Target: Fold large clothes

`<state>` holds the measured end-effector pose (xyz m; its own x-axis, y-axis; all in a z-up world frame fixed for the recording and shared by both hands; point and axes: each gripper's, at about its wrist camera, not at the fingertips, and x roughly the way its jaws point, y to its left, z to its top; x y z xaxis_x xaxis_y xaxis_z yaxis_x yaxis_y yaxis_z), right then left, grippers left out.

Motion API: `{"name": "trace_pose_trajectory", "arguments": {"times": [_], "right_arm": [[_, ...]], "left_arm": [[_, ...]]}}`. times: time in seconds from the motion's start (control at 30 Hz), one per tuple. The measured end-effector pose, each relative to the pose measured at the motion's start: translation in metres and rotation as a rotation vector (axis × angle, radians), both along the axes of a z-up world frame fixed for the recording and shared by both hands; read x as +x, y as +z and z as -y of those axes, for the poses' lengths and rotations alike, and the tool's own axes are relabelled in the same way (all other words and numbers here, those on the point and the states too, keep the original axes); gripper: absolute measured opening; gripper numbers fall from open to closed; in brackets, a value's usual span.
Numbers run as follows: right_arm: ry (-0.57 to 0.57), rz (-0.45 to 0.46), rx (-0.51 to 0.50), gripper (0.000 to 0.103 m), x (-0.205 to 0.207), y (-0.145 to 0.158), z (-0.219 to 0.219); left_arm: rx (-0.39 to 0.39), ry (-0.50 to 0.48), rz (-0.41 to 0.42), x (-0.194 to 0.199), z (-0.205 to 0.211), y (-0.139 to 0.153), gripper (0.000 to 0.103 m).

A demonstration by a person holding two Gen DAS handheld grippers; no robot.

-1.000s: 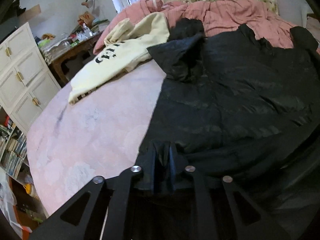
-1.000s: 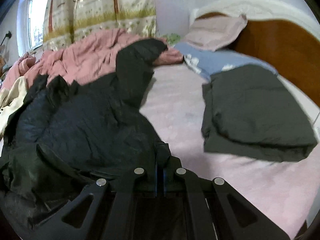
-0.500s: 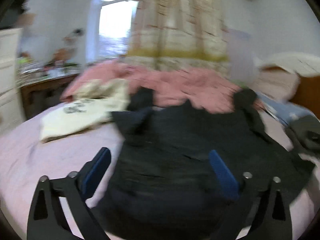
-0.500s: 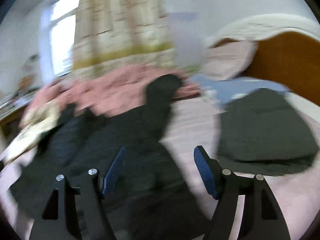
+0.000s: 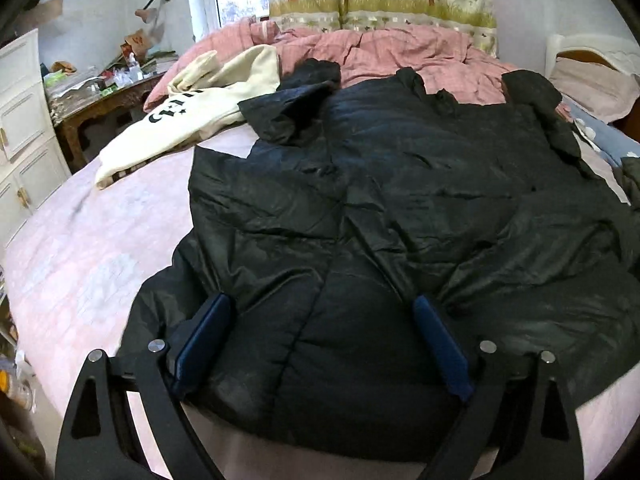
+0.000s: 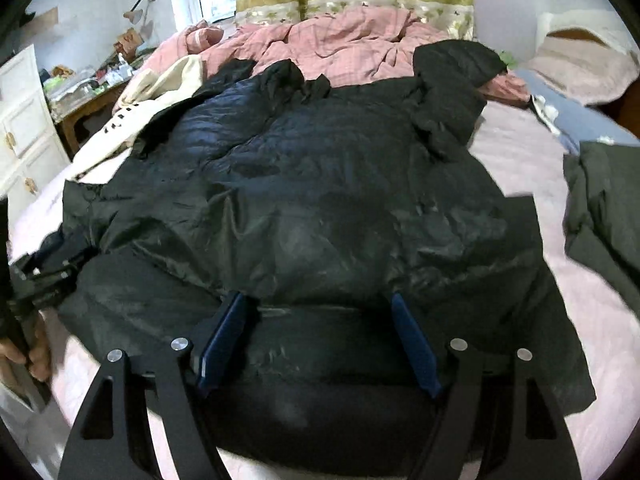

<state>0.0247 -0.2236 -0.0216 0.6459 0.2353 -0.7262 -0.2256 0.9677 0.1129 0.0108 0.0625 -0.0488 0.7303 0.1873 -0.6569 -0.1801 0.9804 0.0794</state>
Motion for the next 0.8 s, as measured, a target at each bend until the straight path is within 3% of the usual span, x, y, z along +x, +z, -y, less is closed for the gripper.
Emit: {"name": "trace_pose_trajectory", "arguments": {"times": [0.1,0.13,0.2,0.23,0.33,0.4,0.47,0.5,0.53,0.6,0.67,0.8], "right_arm": [[-0.01,0.057,-0.043,0.077,-0.024,0.007,0.001],[-0.035,0.108,-0.065,0.077,-0.031,0.013,0.002],[-0.092,0.294,-0.104,0.077,-0.046,0.037,0.009],[-0.089,0.319,-0.086,0.077,-0.044,0.044,0.014],[-0.1,0.263,-0.035,0.077,-0.02,0.045,0.029],[-0.171,0.181,-0.041,0.075,0.004,0.03,0.042],[-0.226,0.108,-0.055,0.061,0.017,0.016,0.055],[-0.255,0.079,-0.07,0.047,0.021,0.01,0.061],[-0.288,0.049,-0.075,0.031,0.023,0.004,0.07],[-0.337,-0.006,-0.002,0.018,0.025,-0.005,0.091],[-0.361,-0.014,0.039,0.012,0.021,-0.008,0.103],[-0.396,-0.015,0.007,0.008,0.018,-0.01,0.104]], "left_arm": [[-0.004,0.002,0.016,-0.008,-0.002,0.005,0.092],[-0.013,0.002,0.04,-0.01,-0.004,0.009,0.092],[-0.036,-0.021,0.123,-0.015,-0.008,0.025,0.092],[-0.043,-0.043,0.169,-0.016,-0.009,0.035,0.093],[-0.059,-0.136,0.201,0.007,-0.013,0.054,0.097],[0.026,-0.027,0.165,0.025,-0.022,0.047,0.095],[0.066,0.076,0.103,0.039,-0.039,0.03,0.086],[0.056,0.118,0.067,0.045,-0.05,0.022,0.08],[0.015,0.162,0.026,0.051,-0.064,0.015,0.076],[-0.083,0.228,-0.024,0.054,-0.087,0.005,0.076],[-0.129,0.266,-0.025,0.05,-0.098,0.001,0.076],[-0.019,0.283,-0.028,0.049,-0.084,0.0,0.073]]}}
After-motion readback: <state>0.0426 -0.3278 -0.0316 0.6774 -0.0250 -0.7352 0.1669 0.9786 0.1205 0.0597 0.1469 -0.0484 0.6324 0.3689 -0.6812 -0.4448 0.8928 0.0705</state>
